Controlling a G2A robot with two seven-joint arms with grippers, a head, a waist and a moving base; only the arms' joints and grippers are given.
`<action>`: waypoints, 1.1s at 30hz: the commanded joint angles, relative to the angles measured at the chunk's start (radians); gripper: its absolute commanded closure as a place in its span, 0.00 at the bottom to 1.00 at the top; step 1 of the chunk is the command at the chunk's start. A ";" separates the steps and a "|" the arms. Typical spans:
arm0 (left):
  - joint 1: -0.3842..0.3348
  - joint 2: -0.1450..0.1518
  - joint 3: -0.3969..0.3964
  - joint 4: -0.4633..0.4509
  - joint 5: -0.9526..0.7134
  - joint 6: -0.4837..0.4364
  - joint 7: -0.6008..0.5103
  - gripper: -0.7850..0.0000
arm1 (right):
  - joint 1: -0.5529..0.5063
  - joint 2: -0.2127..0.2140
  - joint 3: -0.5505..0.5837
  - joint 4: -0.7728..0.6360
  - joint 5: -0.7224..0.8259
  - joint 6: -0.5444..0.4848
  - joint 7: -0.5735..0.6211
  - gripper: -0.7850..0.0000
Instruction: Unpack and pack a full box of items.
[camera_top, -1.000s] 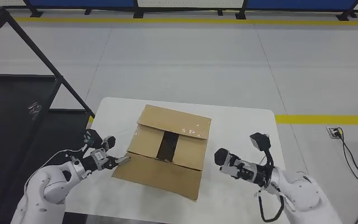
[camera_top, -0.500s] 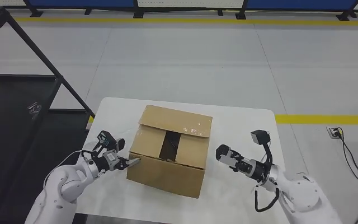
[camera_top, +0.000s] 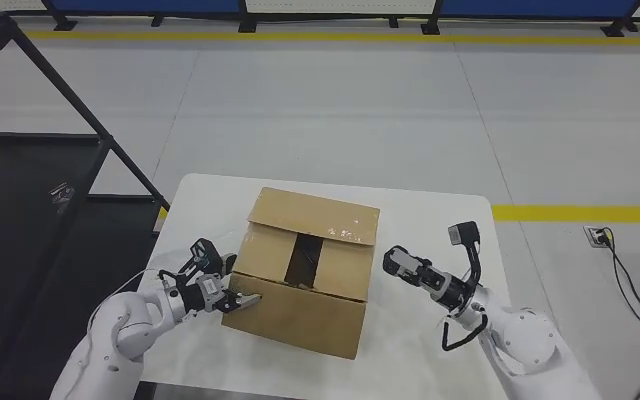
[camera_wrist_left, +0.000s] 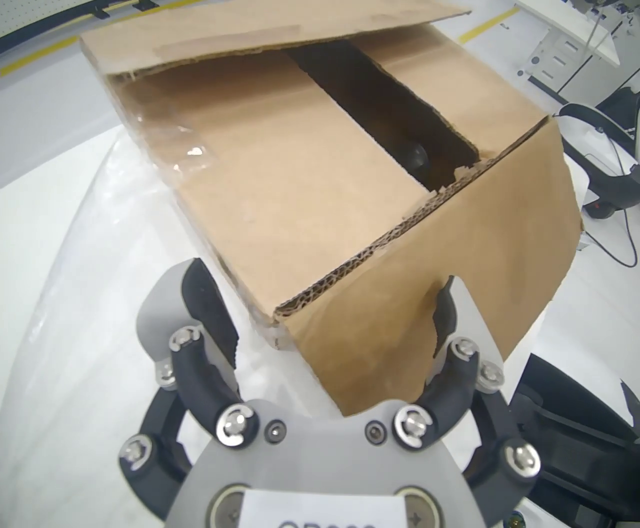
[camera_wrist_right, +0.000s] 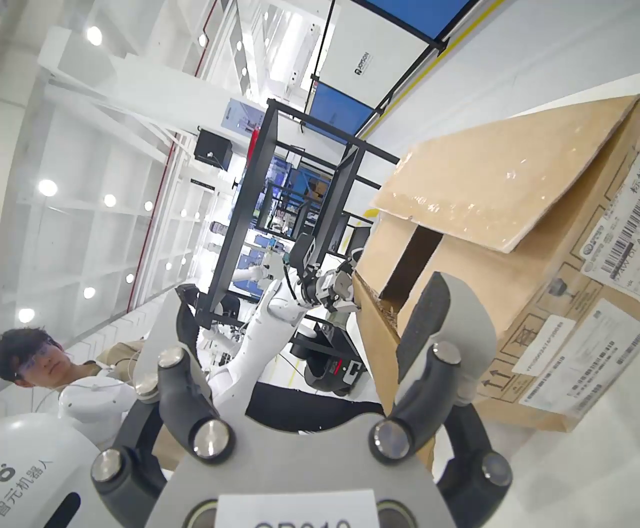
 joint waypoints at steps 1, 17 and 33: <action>0.001 0.002 0.000 -0.007 -0.002 -0.005 0.000 0.00 | 0.008 -0.002 -0.007 0.007 0.001 0.002 0.003 0.00; 0.000 0.039 0.014 -0.041 -0.198 -0.078 -0.101 0.00 | 0.028 -0.007 -0.004 0.049 0.058 0.019 -0.012 0.00; 0.019 0.074 -0.018 -0.052 -0.262 -0.074 -0.076 0.00 | 0.137 -0.038 -0.127 0.151 0.096 0.301 -0.070 0.00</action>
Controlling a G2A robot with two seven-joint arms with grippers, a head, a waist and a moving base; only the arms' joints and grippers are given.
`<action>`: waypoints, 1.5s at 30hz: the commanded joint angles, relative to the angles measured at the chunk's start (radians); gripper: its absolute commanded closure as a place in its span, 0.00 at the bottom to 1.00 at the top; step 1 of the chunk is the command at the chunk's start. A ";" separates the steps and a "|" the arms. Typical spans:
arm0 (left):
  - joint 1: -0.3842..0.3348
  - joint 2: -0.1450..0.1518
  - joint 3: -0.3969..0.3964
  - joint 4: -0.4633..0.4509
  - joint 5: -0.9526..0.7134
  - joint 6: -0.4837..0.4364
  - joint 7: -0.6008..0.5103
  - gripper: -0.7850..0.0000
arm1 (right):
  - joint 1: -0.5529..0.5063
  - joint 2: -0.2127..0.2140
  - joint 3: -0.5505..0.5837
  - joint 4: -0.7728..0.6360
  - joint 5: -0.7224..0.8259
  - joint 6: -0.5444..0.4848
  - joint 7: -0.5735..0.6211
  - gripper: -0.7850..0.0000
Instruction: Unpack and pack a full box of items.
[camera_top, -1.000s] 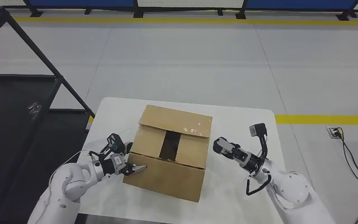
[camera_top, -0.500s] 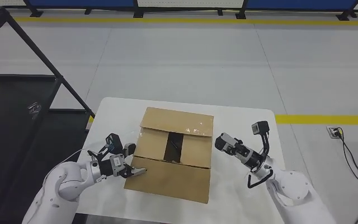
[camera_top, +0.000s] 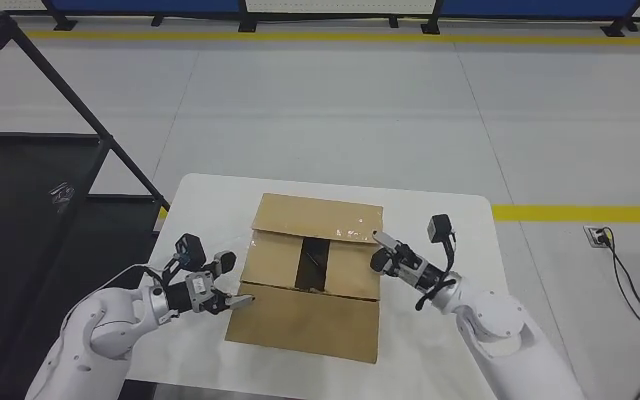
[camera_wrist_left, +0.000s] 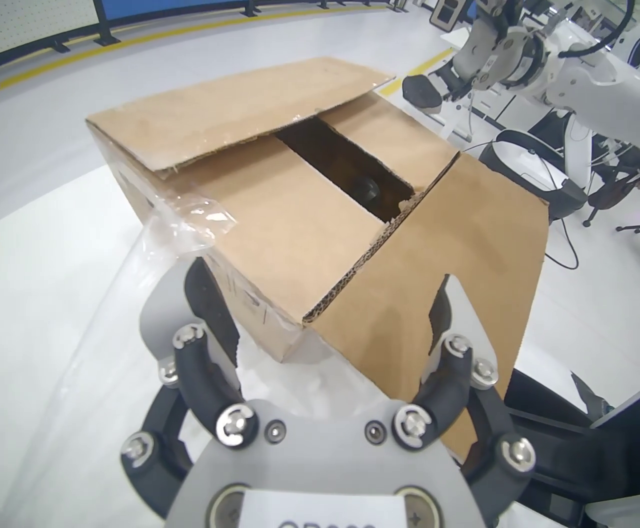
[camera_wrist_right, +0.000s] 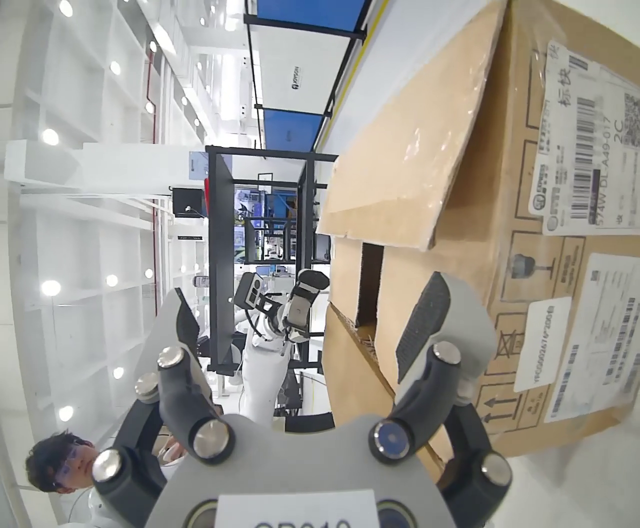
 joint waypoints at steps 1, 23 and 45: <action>0.007 0.002 -0.002 -0.001 -0.006 0.006 0.010 0.00 | 0.018 -0.005 -0.012 0.018 0.006 0.012 -0.002 0.00; 0.041 0.014 -0.011 0.005 -0.032 0.065 0.073 0.00 | 0.198 -0.086 -0.140 0.139 0.074 -0.088 -0.347 0.00; 0.018 0.022 -0.002 0.016 -0.086 0.113 0.072 0.00 | 0.483 -0.203 -0.296 0.500 0.116 -0.215 -0.532 0.00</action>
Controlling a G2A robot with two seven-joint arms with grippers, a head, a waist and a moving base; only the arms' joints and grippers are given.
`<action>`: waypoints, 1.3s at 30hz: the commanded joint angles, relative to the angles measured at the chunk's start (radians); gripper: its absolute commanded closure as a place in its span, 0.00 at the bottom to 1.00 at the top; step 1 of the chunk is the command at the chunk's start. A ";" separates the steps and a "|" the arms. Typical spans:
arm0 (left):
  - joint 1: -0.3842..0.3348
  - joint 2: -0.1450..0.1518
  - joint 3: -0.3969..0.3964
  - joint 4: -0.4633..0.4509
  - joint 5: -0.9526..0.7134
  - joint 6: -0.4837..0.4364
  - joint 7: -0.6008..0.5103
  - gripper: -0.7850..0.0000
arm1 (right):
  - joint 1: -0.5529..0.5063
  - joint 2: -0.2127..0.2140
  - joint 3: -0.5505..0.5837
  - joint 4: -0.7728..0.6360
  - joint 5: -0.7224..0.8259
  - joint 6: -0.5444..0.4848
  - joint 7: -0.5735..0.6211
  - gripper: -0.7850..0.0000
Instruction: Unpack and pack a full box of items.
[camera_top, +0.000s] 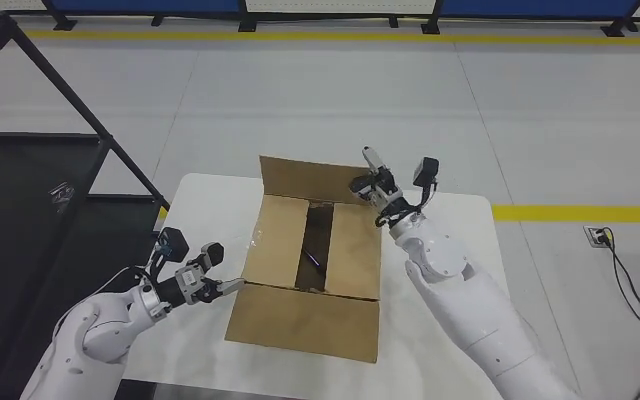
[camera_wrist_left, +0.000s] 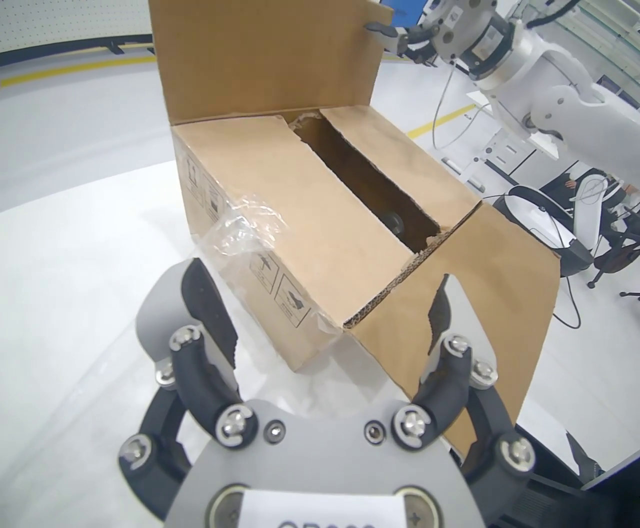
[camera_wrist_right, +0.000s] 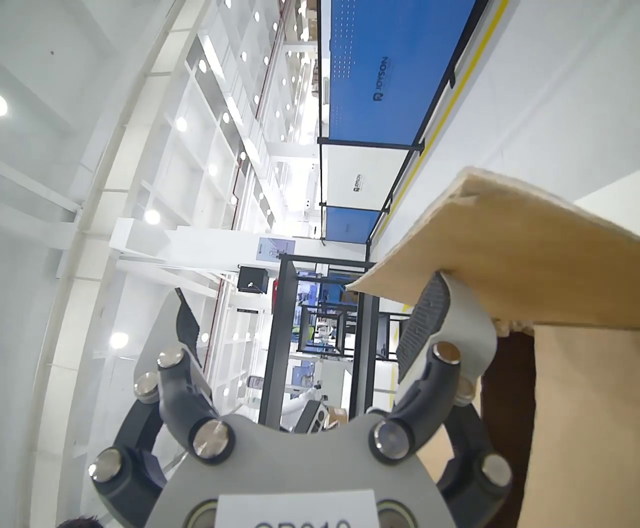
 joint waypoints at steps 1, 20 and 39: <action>0.006 0.001 -0.004 -0.003 -0.004 0.002 0.005 0.00 | 0.046 -0.024 -0.037 0.081 -0.037 -0.014 -0.068 0.00; 0.028 0.009 -0.012 -0.004 -0.005 0.012 0.023 0.00 | 0.238 -0.197 -0.157 0.584 -0.062 -0.010 -0.177 0.00; 0.002 0.013 -0.075 0.016 -0.058 0.147 0.102 0.00 | 0.114 -0.158 -0.048 0.308 -0.022 -0.067 0.438 0.00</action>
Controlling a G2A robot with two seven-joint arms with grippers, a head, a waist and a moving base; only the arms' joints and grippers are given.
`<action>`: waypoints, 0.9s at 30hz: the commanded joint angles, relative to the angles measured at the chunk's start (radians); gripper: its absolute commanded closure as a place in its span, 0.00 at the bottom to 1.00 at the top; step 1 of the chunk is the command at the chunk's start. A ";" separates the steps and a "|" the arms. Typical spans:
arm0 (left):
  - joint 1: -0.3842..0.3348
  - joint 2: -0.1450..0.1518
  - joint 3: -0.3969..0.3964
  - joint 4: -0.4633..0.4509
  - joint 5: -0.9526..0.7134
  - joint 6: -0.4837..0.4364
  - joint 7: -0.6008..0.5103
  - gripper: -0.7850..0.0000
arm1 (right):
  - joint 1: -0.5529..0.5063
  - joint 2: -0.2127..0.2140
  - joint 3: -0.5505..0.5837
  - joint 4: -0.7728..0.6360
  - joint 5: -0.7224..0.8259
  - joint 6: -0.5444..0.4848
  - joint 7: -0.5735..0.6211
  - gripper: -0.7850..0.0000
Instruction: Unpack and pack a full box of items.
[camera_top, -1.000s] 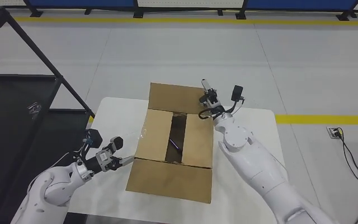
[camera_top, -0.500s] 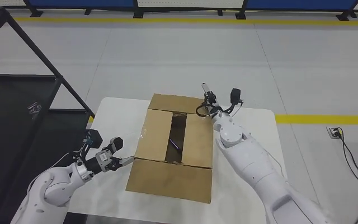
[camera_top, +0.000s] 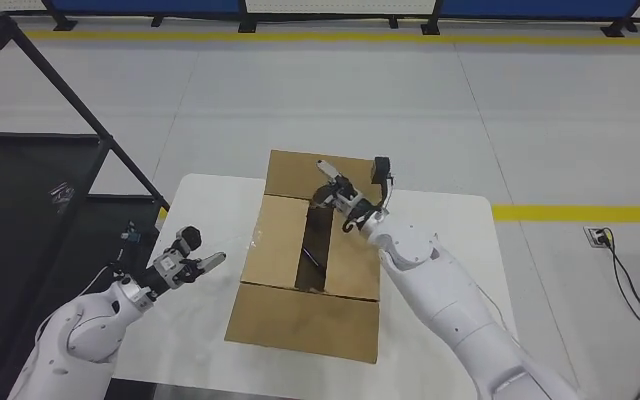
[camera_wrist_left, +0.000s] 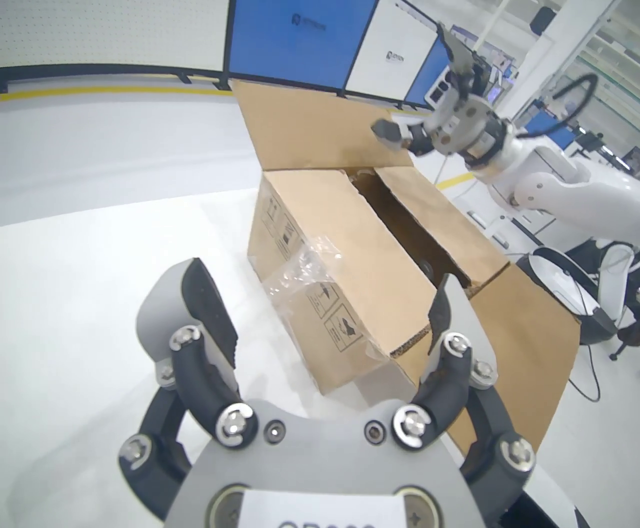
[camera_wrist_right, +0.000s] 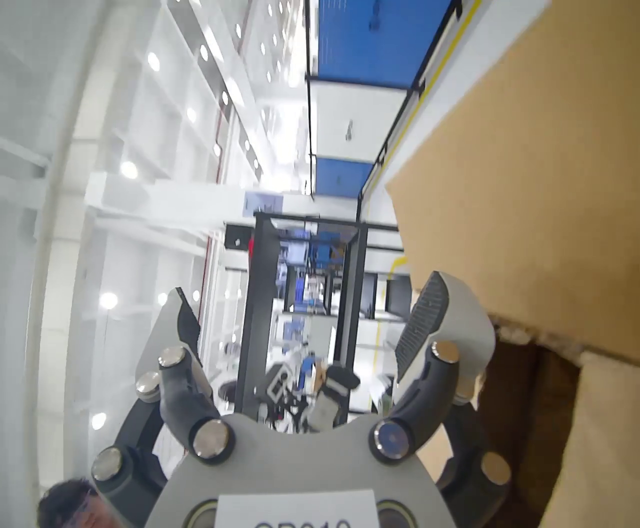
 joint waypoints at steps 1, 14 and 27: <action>0.004 0.002 -0.020 -0.001 0.000 0.018 0.018 0.00 | -0.022 0.015 0.009 -0.042 -0.041 0.054 0.083 0.00; 0.038 0.004 -0.050 -0.036 -0.011 0.046 0.037 0.00 | -0.129 0.048 0.021 -0.200 -0.210 0.252 0.124 0.00; 0.076 0.004 -0.039 -0.104 -0.010 0.004 0.029 0.00 | -0.078 -0.017 -0.019 -0.054 -0.042 0.232 0.214 0.00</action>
